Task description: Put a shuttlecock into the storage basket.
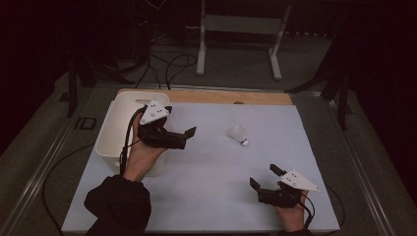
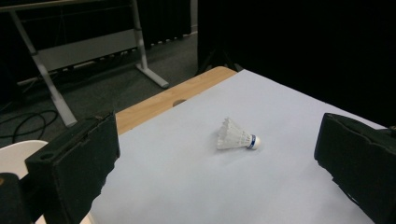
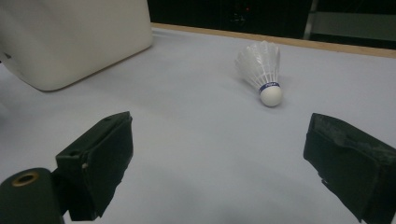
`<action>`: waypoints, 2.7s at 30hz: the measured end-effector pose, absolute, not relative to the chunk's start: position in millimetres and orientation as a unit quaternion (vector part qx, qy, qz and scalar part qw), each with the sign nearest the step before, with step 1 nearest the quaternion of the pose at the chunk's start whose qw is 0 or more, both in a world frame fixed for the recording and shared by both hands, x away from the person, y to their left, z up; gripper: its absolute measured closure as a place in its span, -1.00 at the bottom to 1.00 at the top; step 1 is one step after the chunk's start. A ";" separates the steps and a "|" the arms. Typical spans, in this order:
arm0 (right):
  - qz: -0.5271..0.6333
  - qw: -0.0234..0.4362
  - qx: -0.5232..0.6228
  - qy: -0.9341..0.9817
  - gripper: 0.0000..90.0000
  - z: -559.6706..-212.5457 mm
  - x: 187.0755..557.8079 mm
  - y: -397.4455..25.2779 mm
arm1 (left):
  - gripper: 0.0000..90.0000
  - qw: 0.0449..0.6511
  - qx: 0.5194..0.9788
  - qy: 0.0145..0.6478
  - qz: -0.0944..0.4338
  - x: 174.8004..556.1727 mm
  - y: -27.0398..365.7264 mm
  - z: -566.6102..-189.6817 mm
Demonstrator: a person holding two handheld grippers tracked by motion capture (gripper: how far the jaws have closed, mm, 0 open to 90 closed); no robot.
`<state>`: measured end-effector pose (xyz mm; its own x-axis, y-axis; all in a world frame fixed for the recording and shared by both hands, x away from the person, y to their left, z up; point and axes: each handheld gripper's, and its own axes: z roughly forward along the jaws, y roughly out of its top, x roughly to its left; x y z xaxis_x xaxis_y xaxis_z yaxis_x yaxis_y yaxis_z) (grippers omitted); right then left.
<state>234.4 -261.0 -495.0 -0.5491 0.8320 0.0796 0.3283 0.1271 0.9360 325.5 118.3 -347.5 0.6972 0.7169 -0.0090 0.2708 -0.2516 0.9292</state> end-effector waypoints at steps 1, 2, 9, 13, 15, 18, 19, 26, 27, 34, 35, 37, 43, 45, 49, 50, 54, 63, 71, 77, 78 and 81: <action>0.520 0.242 0.408 0.710 -0.82 -495.1 234.4 -261.0 | -0.98 0.520 0.761 0.324 0.214 325.7 117.8 -347.6; 0.521 0.242 0.408 0.710 -0.82 -495.1 234.4 -261.0 | -0.98 0.521 0.760 0.323 0.215 325.9 117.4 -347.9; 0.519 0.243 0.405 0.713 -0.82 -495.1 234.4 -261.4 | -0.98 0.522 0.762 0.321 0.209 328.1 114.1 -349.9; 0.520 0.242 0.405 0.712 -0.82 -495.0 234.6 -261.5 | -0.98 0.520 0.766 0.319 0.204 330.1 107.5 -352.7; 0.520 0.242 0.405 0.712 -0.82 -495.0 234.6 -261.4 | -0.98 0.520 0.767 0.318 0.204 330.5 106.2 -353.0; 0.521 0.241 0.405 0.712 -0.82 -495.0 234.7 -261.6 | -0.98 0.520 0.767 0.316 0.202 331.3 101.9 -353.9; 0.520 0.242 0.406 0.712 -0.82 -494.9 234.5 -261.7 | -0.98 0.519 0.768 0.315 0.202 331.4 100.3 -354.0; 0.520 0.241 0.407 0.712 -0.82 -494.8 234.3 -261.6 | -0.98 0.517 0.772 0.310 0.203 334.1 88.8 -355.3; 0.519 0.241 0.407 0.712 -0.82 -494.9 234.3 -261.6 | -0.98 0.517 0.772 0.310 0.203 334.1 88.8 -355.3; 0.520 0.242 0.406 0.712 -0.82 -494.9 234.6 -261.8 | -0.98 0.518 0.771 0.312 0.200 339.0 81.8 -357.8; 0.520 0.242 0.406 0.712 -0.82 -495.0 234.6 -261.6 | -0.98 0.518 0.771 0.312 0.199 339.4 81.3 -357.9; 0.521 0.240 0.405 0.712 -0.82 -494.9 234.5 -261.3 | -0.98 0.519 0.771 0.311 0.197 340.3 79.4 -358.3; 0.520 0.240 0.406 0.712 -0.82 -495.0 234.6 -261.5 | -0.98 0.519 0.774 0.311 0.189 343.5 74.6 -361.0; 0.520 0.240 0.406 0.712 -0.82 -494.9 234.4 -261.3 | -0.98 0.517 0.775 0.311 0.188 344.1 71.6 -362.0; 0.520 0.240 0.406 0.712 -0.82 -494.9 234.6 -261.6 | -0.98 0.516 0.778 0.307 0.188 345.1 67.1 -363.1; 0.520 0.240 0.407 0.712 -0.82 -494.9 234.5 -261.7 | -0.98 0.512 0.780 0.306 0.188 345.6 65.6 -363.1; 0.521 0.240 0.408 0.710 -0.82 -494.6 234.1 -262.2 | -0.98 0.513 0.781 0.304 0.186 346.6 60.9 -363.6; 0.521 0.241 0.407 0.710 -0.82 -494.7 234.5 -263.0 | -0.98 0.507 0.785 0.302 0.188 349.1 54.3 -366.0; 0.522 0.243 0.408 0.709 -0.82 -494.3 234.2 -263.9 | -0.98 0.513 0.783 0.300 0.182 352.3 45.1 -367.9; 0.522 0.242 0.408 0.709 -0.82 -494.3 234.3 -263.8 | -0.98 0.515 0.783 0.299 0.179 355.0 39.3 -369.2; 0.522 0.242 0.409 0.708 -0.82 -494.2 234.3 -263.7 | -0.98 0.515 0.783 0.299 0.179 356.3 36.4 -370.1; 0.521 0.242 0.410 0.709 -0.82 -494.2 234.2 -263.8 | -0.98 0.515 0.784 0.298 0.176 358.0 32.1 -370.7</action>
